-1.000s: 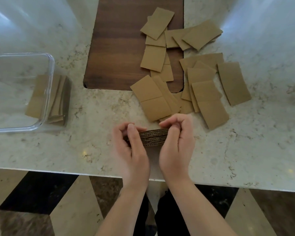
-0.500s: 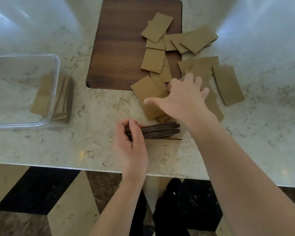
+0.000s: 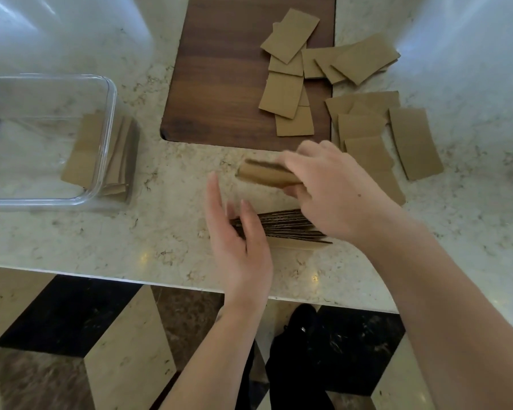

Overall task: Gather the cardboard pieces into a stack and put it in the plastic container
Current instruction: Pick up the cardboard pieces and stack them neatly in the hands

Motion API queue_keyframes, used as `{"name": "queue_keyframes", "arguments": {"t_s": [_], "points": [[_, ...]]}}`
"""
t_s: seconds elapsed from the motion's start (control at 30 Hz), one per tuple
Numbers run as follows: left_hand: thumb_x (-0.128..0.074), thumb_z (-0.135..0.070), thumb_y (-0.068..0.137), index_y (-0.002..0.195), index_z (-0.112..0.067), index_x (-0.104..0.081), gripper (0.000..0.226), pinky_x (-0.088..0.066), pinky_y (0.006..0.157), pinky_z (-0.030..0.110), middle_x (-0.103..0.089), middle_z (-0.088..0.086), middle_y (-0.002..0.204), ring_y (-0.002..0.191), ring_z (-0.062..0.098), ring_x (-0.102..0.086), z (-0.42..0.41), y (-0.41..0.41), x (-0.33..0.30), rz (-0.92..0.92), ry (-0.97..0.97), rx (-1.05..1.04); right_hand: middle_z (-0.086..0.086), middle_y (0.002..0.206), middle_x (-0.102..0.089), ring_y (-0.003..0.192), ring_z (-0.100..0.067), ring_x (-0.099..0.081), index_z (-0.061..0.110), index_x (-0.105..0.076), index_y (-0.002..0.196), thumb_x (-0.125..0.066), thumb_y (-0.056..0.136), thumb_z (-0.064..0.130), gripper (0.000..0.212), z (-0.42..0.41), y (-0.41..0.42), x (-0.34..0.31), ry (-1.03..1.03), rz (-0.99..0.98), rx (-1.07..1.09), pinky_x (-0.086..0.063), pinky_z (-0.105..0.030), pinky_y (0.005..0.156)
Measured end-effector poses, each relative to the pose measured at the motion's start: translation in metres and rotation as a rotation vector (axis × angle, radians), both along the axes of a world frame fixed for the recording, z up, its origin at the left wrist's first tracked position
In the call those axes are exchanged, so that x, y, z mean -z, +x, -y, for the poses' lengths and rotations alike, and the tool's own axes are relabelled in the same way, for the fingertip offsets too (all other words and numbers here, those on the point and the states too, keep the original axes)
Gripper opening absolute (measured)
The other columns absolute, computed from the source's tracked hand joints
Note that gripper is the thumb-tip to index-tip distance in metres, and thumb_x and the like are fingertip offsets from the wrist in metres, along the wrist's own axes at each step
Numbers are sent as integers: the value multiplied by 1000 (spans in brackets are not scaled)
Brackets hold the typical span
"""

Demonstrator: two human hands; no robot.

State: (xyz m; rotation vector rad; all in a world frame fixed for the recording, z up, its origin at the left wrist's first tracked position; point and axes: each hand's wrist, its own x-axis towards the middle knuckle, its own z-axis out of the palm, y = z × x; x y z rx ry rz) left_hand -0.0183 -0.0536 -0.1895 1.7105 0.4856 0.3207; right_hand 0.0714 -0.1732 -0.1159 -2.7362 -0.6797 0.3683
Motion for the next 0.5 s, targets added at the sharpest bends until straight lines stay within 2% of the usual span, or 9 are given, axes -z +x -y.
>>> {"name": "queue_keyframes", "arguments": {"t_s": [0.07, 0.1, 0.17, 0.23, 0.3, 0.4, 0.5], "points": [[-35, -38, 109, 162, -35, -24, 54, -34, 110, 6, -39, -53, 142, 133, -28, -38, 0, 0, 1, 49, 35, 44, 4, 123, -57, 119, -22, -46, 34, -54, 141, -46, 105, 22, 39, 2, -10, 1, -53, -133, -63, -39, -49, 103], [-32, -35, 110, 159, -33, -31, 49, -37, 111, 9, -44, -51, 138, 133, -23, -43, 0, 0, 2, 55, 62, 41, 7, 125, -57, 123, -19, -44, 35, -55, 139, -43, 104, 28, 38, 2, -12, 1, -5, -205, -54, -35, -49, 108], [-30, -40, 111, 144, -26, -53, 42, -46, 104, 18, -60, -33, 130, 128, -6, -56, -1, 0, 2, 42, 83, -8, 15, 127, -59, 126, -8, -46, 33, -59, 135, -43, 100, 34, 39, 3, -14, 1, 289, -322, 56, -35, -38, 111], [-34, -45, 110, 119, -28, -61, 33, -49, 84, 12, -66, -28, 106, 101, -3, -64, 1, 0, -1, 58, 52, -46, 17, 127, -62, 123, 1, -54, 26, -63, 133, -49, 98, 33, 38, 5, -18, 6, 575, -308, 177, -43, -26, 107], [-43, -50, 106, 102, -37, -57, 20, -47, 73, 10, -64, -30, 91, 84, -4, -61, 6, 3, -5, 43, 22, -60, 12, 127, -66, 125, -5, -59, 19, -64, 131, -53, 98, 28, 36, 11, -30, 18, 773, -245, 337, -48, -33, 108], [-51, -39, 106, 94, -40, -52, 12, -44, 70, 7, -61, -37, 86, 79, -11, -58, 10, 7, -6, 43, 70, -108, 1, 129, -67, 123, -18, -63, 14, -60, 136, -55, 95, 31, 44, 19, -59, 41, 983, -236, 527, -51, -50, 105], [-53, -27, 105, 95, -35, -58, 15, -49, 72, 16, -64, -28, 86, 80, -6, -59, 12, 9, -4, 56, 6, -154, -2, 123, -66, 111, -21, -66, 9, -56, 138, -59, 92, 33, 53, 7, -82, 55, 1032, -149, 569, -58, -40, 92]]}}
